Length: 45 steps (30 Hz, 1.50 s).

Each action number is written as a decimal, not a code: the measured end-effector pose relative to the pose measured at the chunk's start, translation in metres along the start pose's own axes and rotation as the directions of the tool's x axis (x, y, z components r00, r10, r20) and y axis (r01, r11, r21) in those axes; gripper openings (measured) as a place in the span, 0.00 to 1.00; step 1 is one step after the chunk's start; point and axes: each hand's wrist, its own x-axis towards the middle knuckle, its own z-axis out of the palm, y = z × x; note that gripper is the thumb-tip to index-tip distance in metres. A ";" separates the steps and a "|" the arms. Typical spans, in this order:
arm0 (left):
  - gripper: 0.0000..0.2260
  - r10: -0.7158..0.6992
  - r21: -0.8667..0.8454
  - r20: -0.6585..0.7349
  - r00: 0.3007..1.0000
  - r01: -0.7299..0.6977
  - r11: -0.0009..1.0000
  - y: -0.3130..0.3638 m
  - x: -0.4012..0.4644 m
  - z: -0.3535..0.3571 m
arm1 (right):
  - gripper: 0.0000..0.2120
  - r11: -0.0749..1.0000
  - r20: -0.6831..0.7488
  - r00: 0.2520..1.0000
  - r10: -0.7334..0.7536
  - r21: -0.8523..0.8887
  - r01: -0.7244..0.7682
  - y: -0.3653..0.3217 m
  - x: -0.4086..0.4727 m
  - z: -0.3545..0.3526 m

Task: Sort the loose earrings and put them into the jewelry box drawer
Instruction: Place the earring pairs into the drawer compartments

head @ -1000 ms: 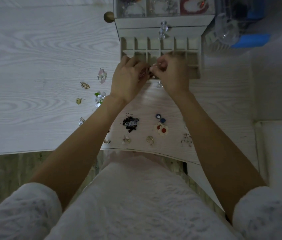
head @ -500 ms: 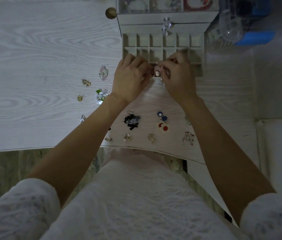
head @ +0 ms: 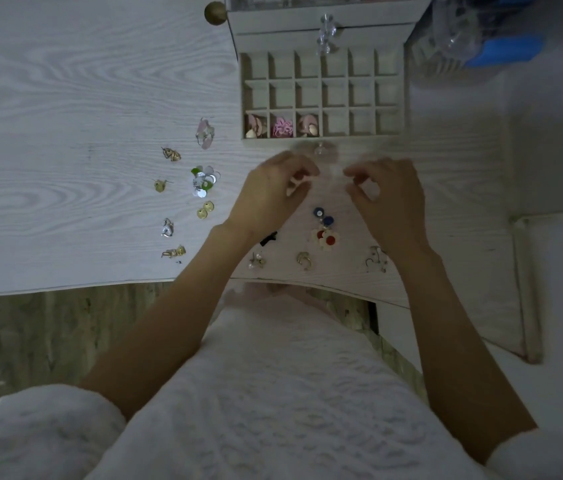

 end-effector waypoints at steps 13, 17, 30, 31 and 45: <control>0.07 -0.060 0.177 0.130 0.990 0.036 0.983 -0.002 -0.009 0.029 | 0.07 0.973 0.151 0.968 0.203 -0.141 -0.182 -0.009 -0.022 0.029; 0.09 -0.111 0.229 0.042 0.993 0.099 0.968 -0.002 -0.008 0.026 | 0.08 0.972 0.080 0.974 0.214 -0.112 -0.204 -0.004 -0.017 0.022; 0.13 -0.193 0.232 0.180 0.965 0.149 0.961 0.006 -0.002 0.031 | 0.09 0.992 0.285 0.953 0.107 -0.101 -0.081 -0.002 -0.008 0.019; 0.14 -0.198 0.239 0.192 0.961 0.150 0.959 0.005 -0.001 0.031 | 0.09 0.992 0.286 0.952 0.107 -0.094 -0.083 -0.002 -0.008 0.019; 0.12 -0.027 0.051 -0.053 0.998 0.030 0.998 0.015 0.037 0.013 | 0.09 0.969 0.074 0.980 0.184 0.152 -0.194 0.014 0.000 0.011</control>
